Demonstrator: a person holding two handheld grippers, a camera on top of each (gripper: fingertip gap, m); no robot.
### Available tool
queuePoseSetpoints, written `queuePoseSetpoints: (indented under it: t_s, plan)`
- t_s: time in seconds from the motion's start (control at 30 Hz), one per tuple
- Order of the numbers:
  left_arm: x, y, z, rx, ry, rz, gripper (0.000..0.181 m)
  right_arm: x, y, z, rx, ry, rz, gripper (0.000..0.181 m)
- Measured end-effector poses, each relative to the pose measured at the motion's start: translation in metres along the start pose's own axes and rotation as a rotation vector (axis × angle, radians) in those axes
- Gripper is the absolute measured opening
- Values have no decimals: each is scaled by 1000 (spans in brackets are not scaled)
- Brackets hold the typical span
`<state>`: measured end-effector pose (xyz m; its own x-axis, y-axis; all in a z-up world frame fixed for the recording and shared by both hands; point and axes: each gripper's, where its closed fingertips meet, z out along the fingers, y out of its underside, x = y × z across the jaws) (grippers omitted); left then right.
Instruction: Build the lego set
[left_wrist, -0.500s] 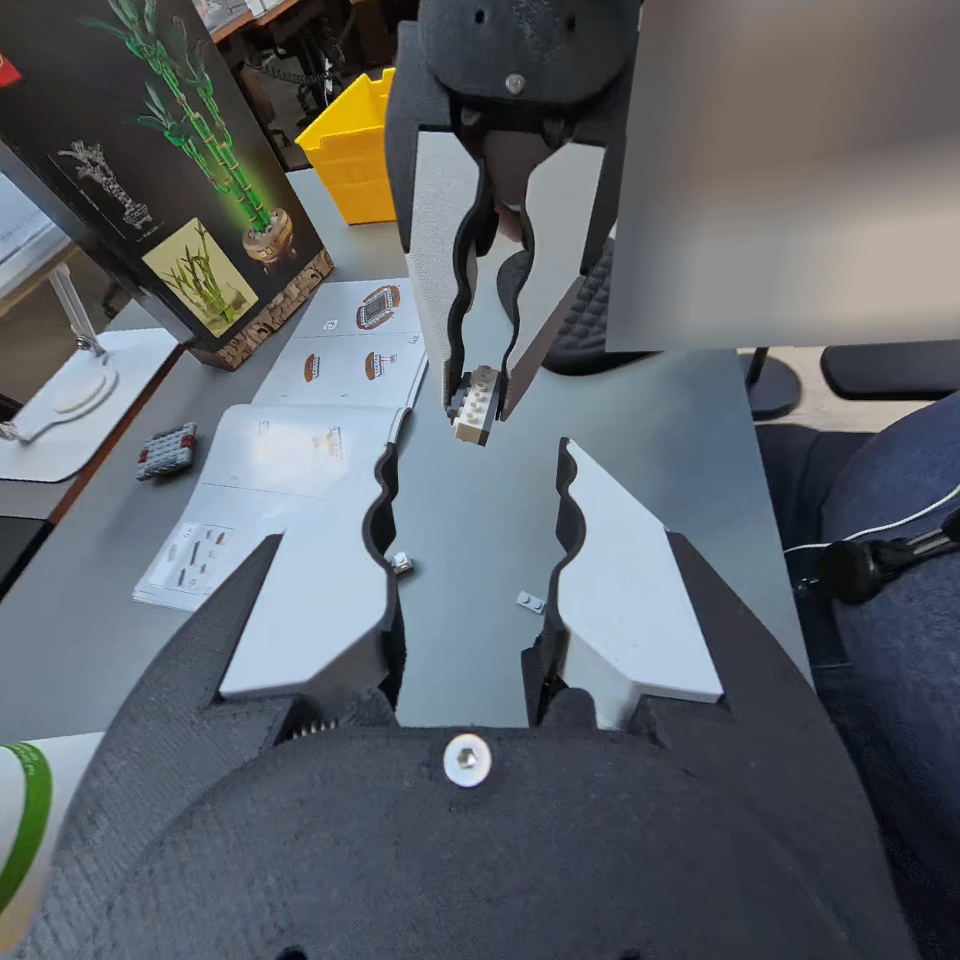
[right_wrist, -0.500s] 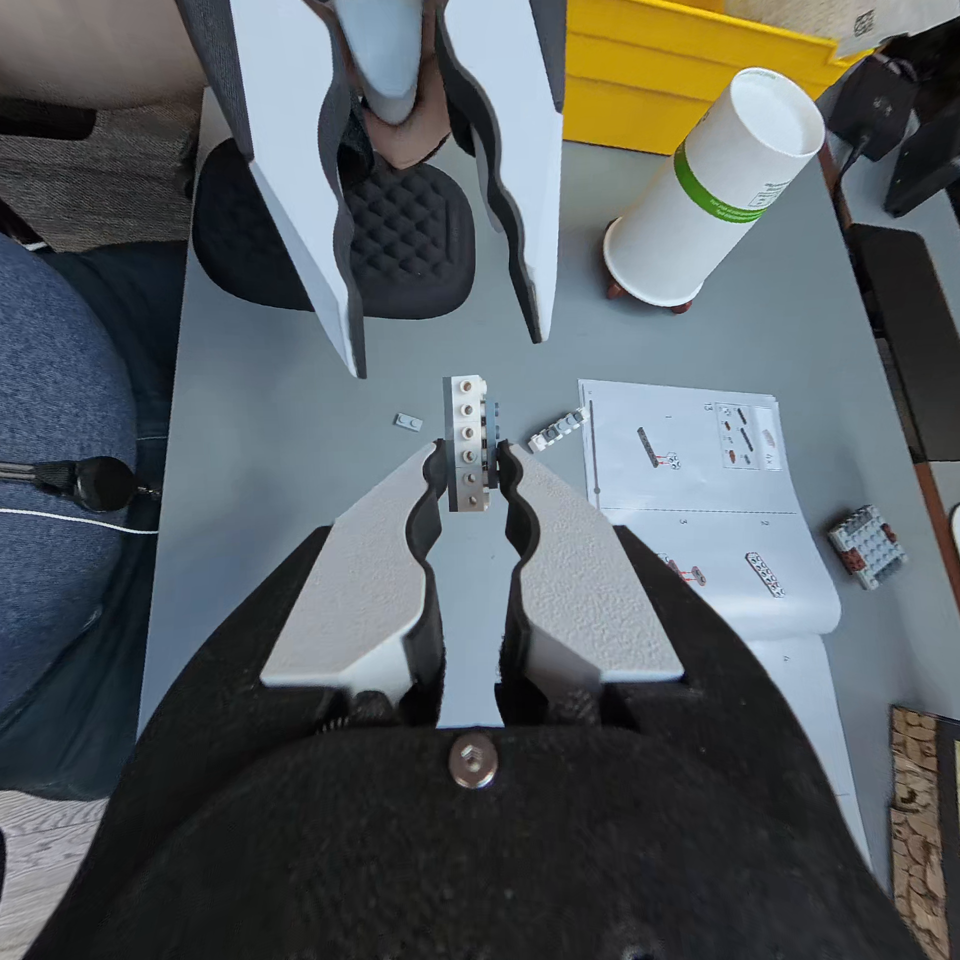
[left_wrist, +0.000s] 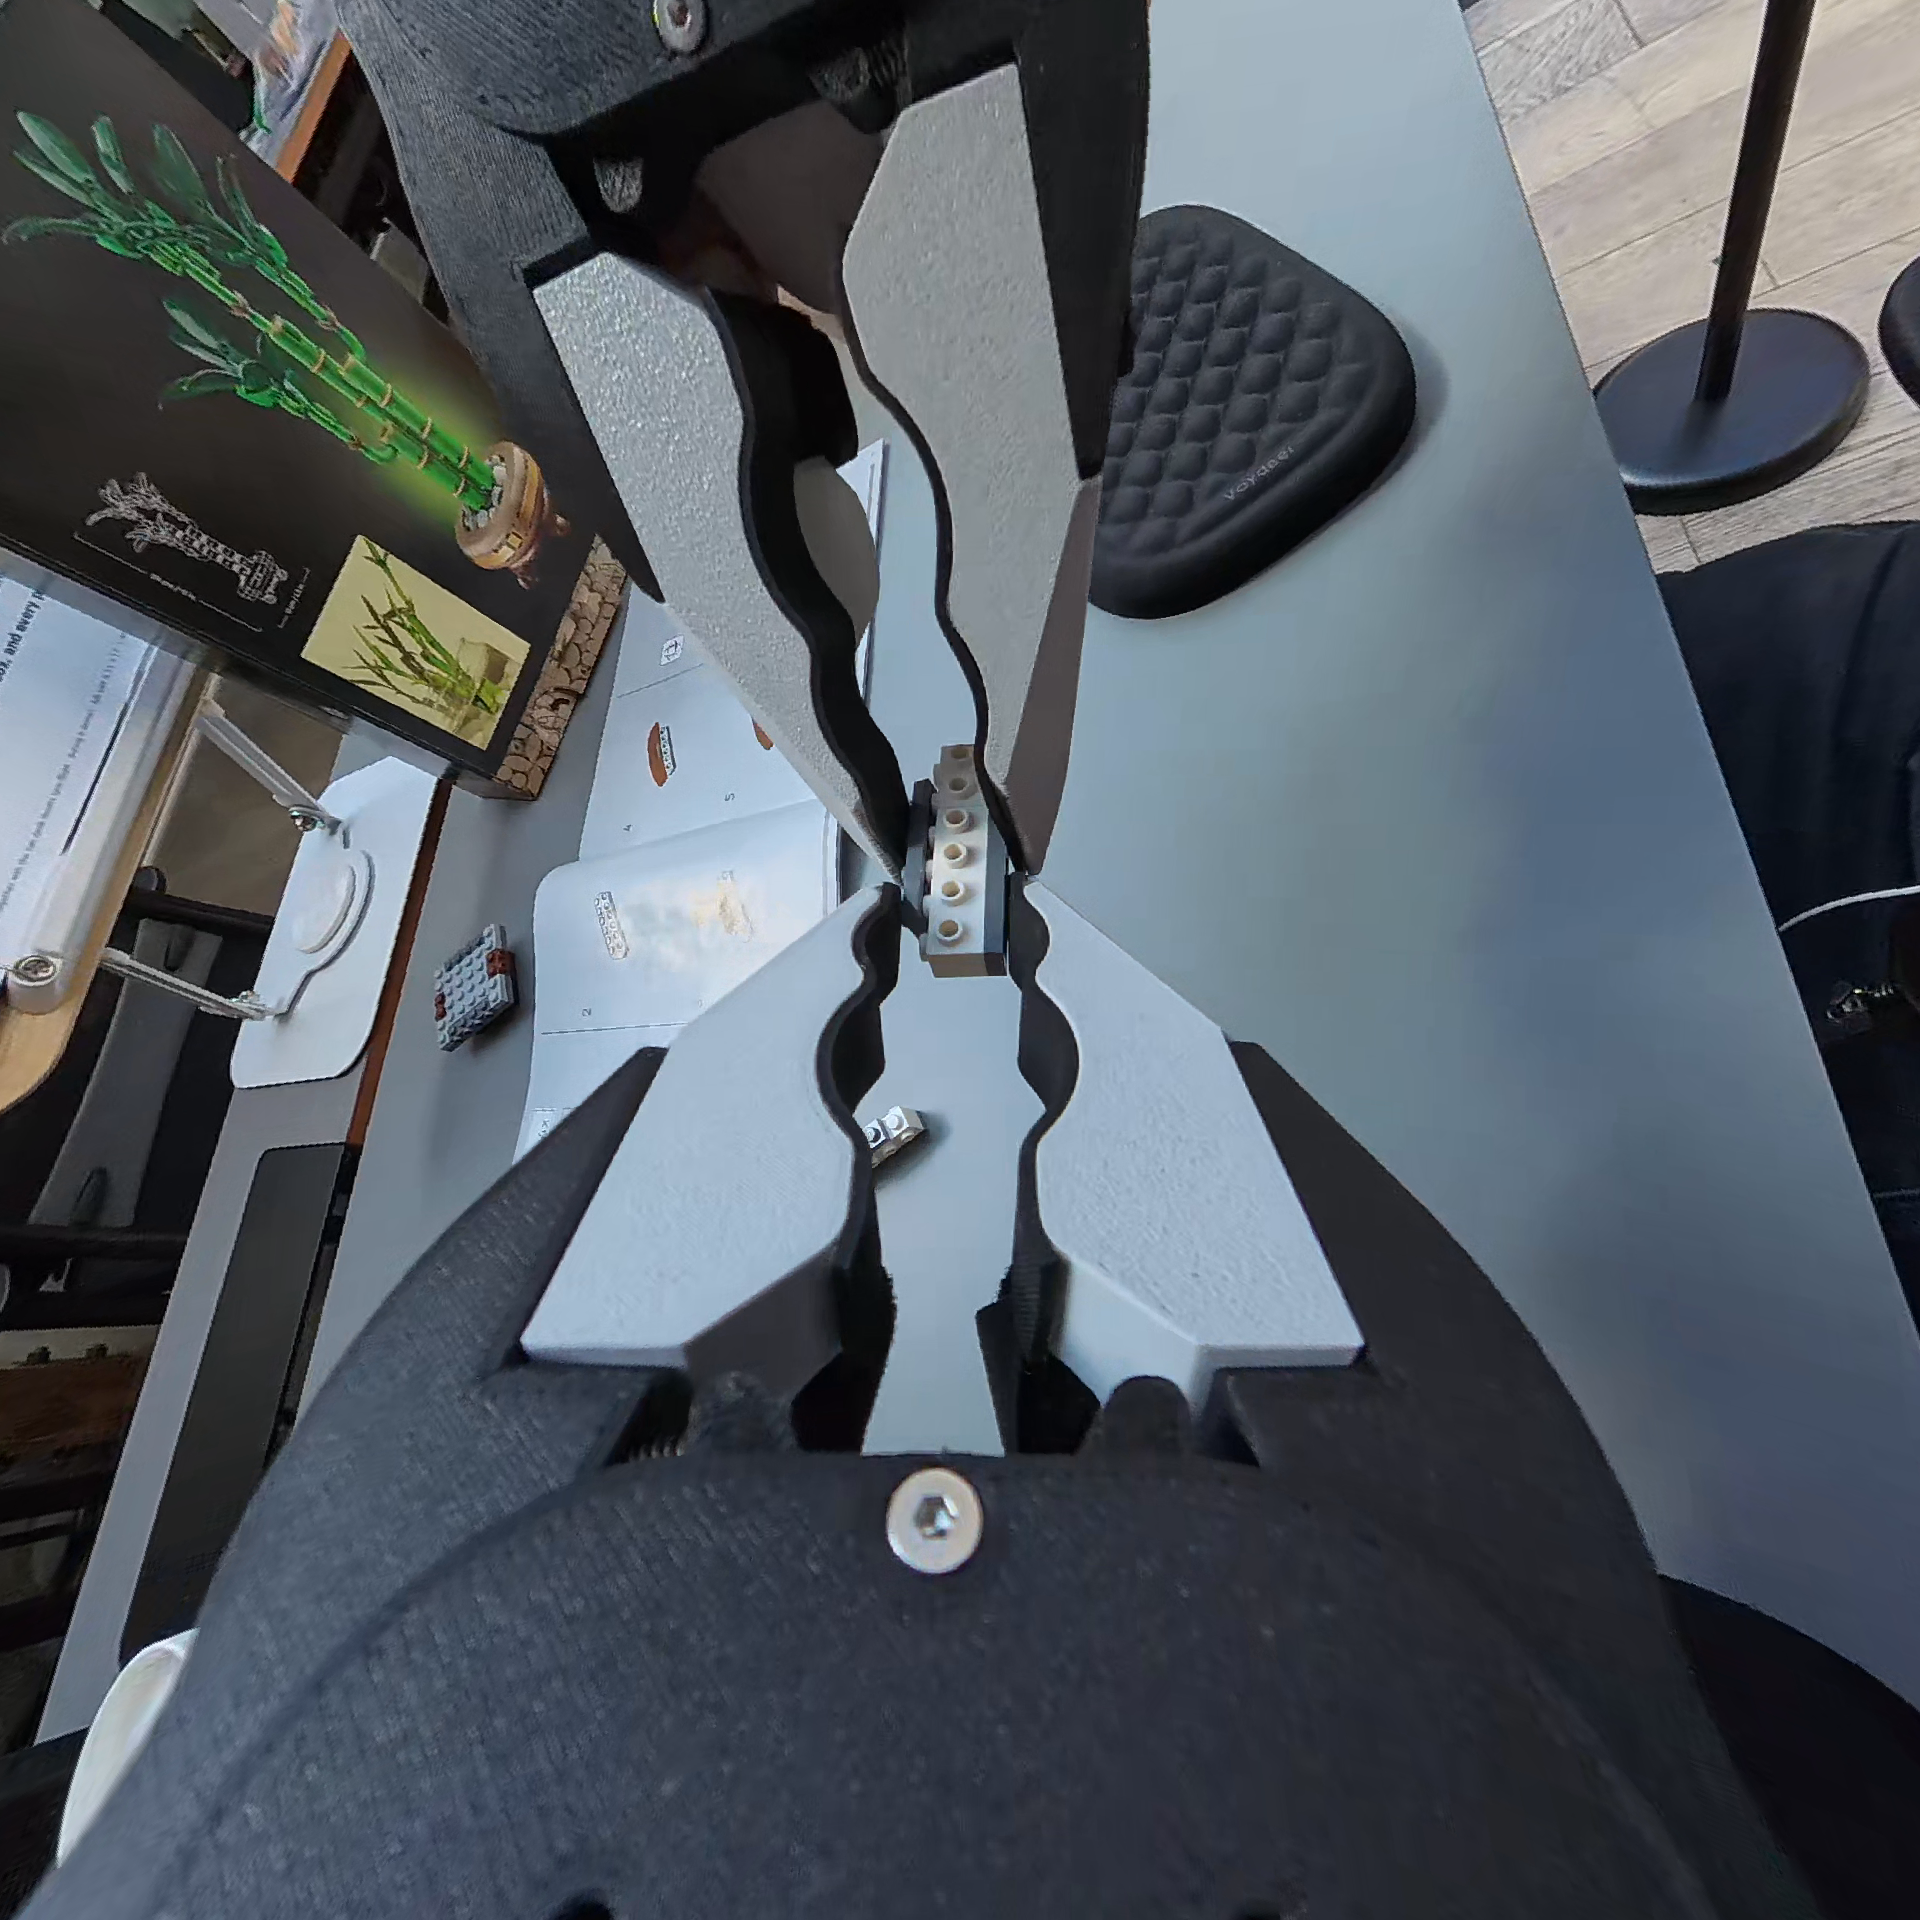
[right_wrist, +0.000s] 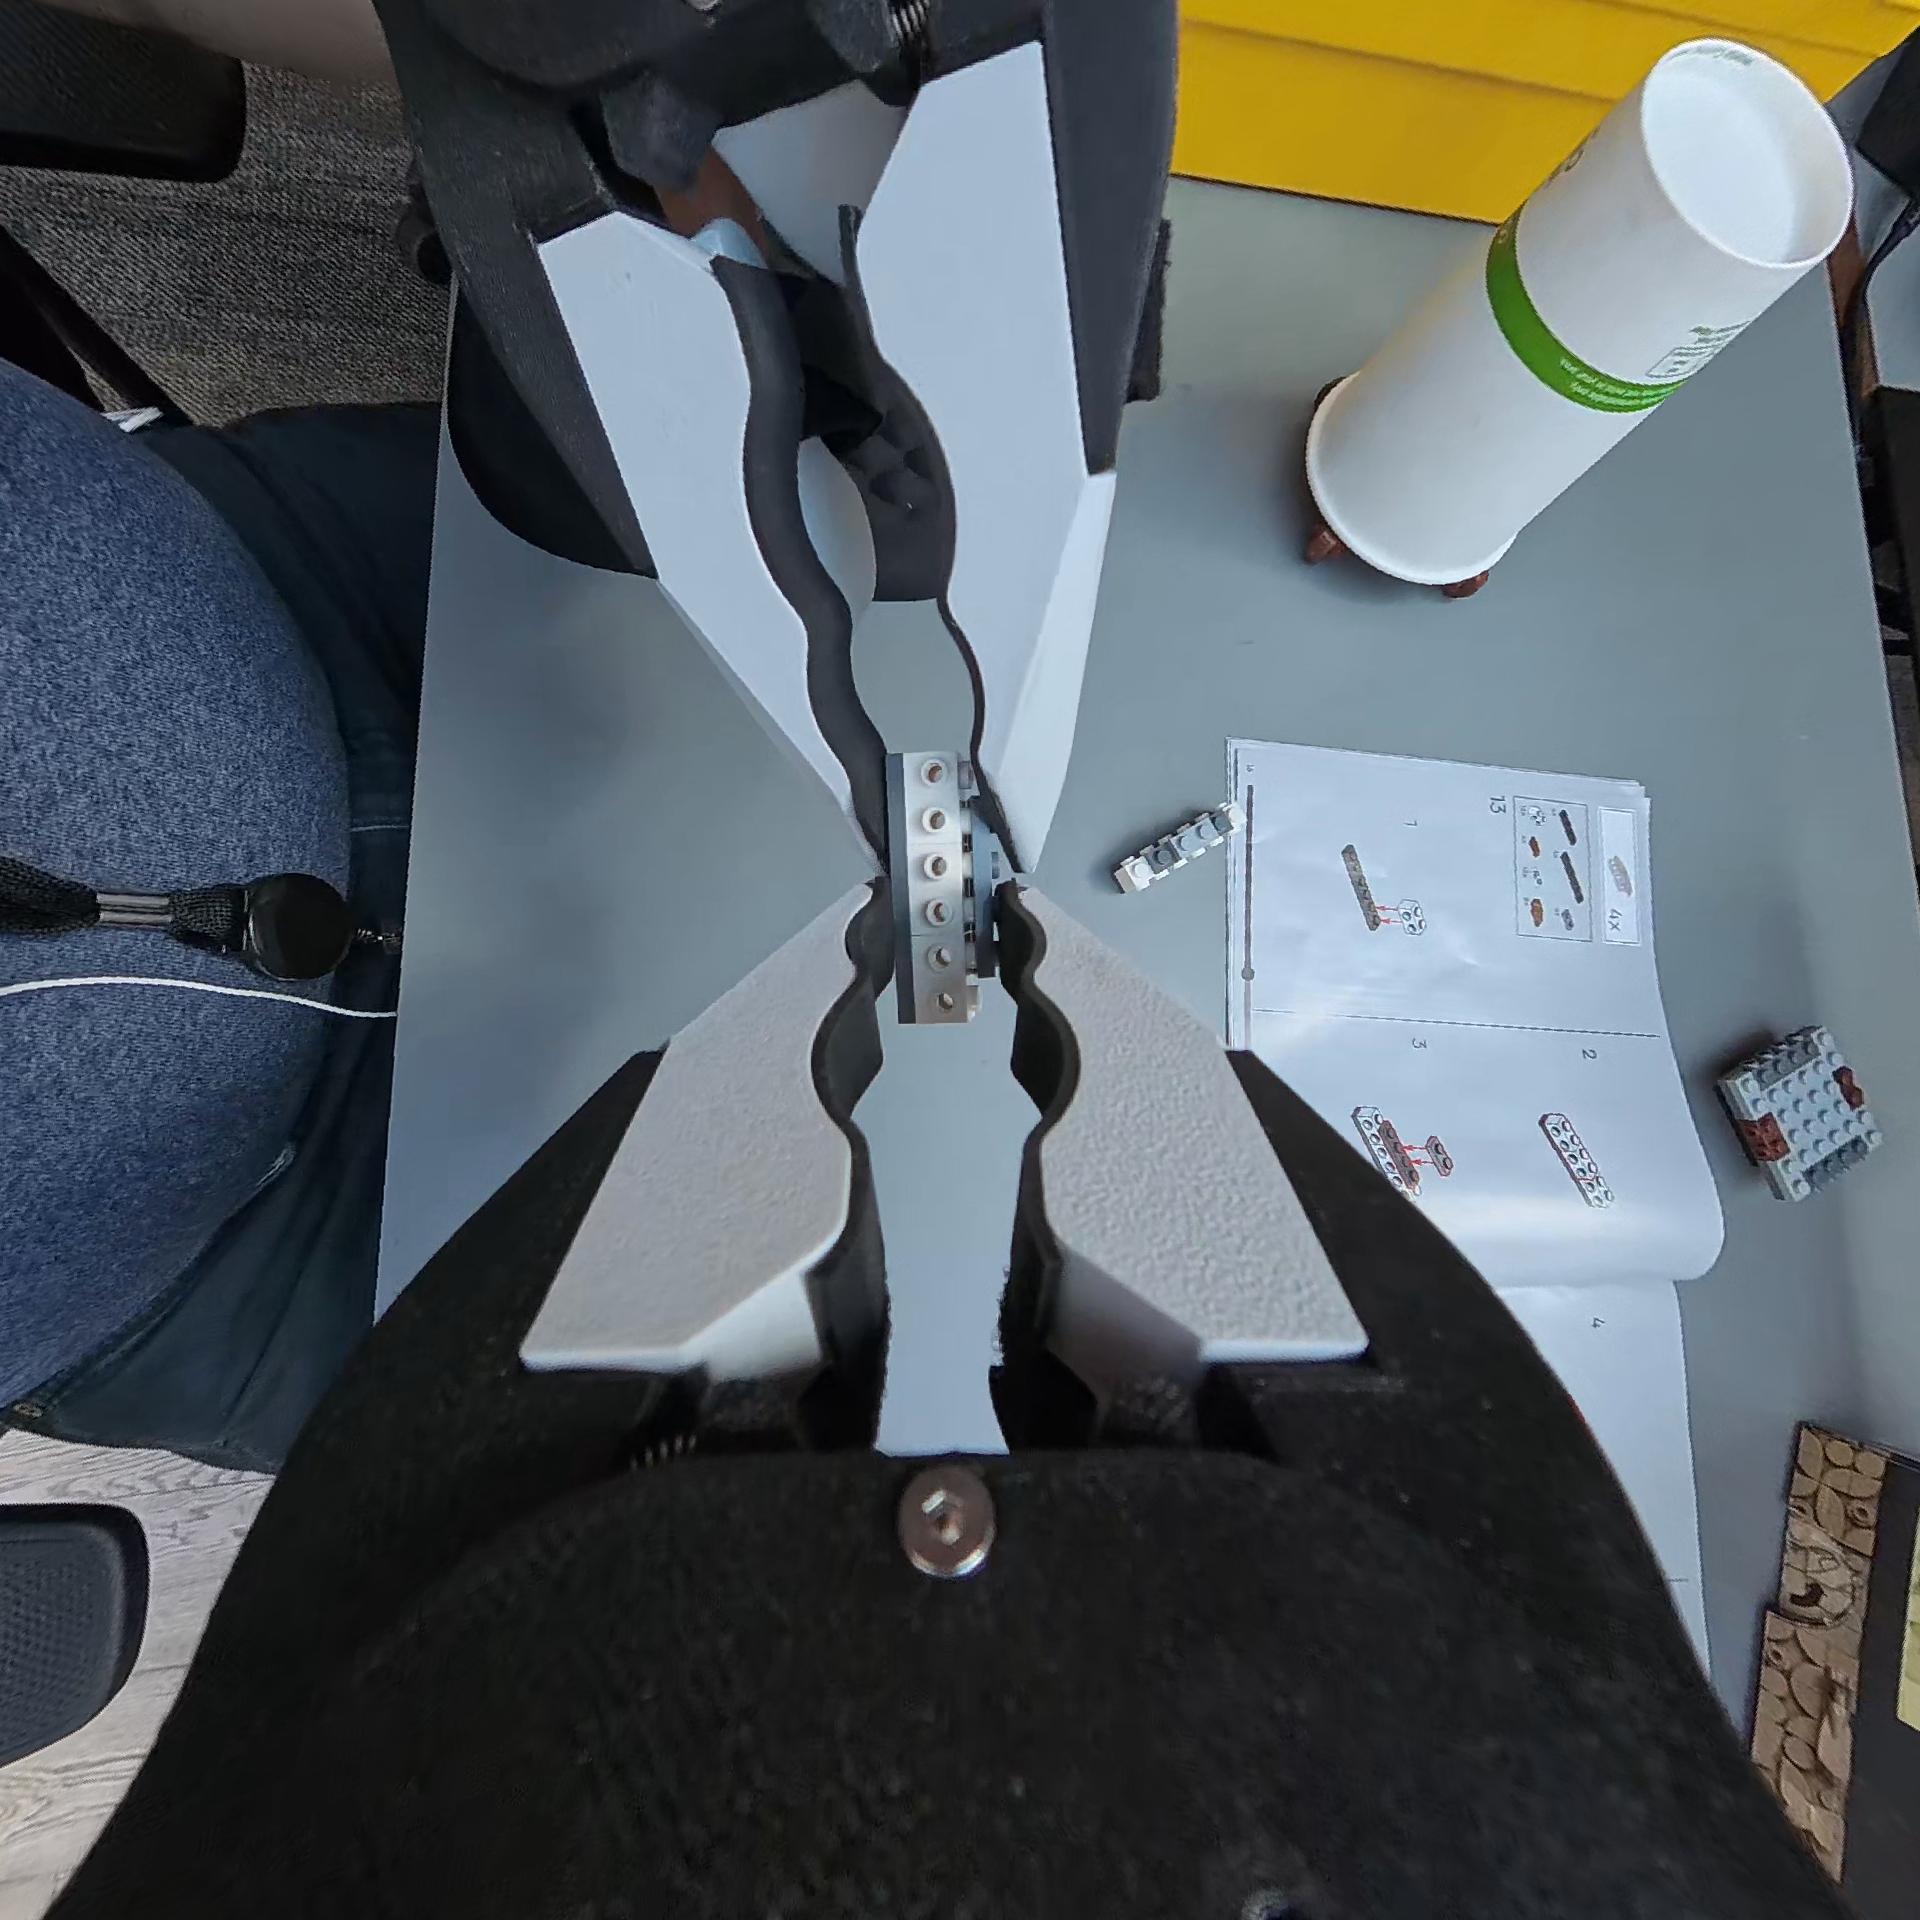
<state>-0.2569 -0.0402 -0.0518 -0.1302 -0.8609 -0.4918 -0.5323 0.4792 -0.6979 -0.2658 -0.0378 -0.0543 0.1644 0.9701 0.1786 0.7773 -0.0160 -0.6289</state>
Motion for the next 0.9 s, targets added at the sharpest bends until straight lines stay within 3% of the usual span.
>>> queuePoseSetpoints:
  t_s: [0.43,0.73,0.9]
  plan:
    - [6,3,-3,19,6,-14,18,-6,-3,4,31,-9,-30,19]
    - [6,-4,-13,87,-27,-33,18,-12,-16,-11,254,38,-110,30]
    - [8,-17,-22,177,-16,-61,18,-19,-24,-21,417,56,-150,28]
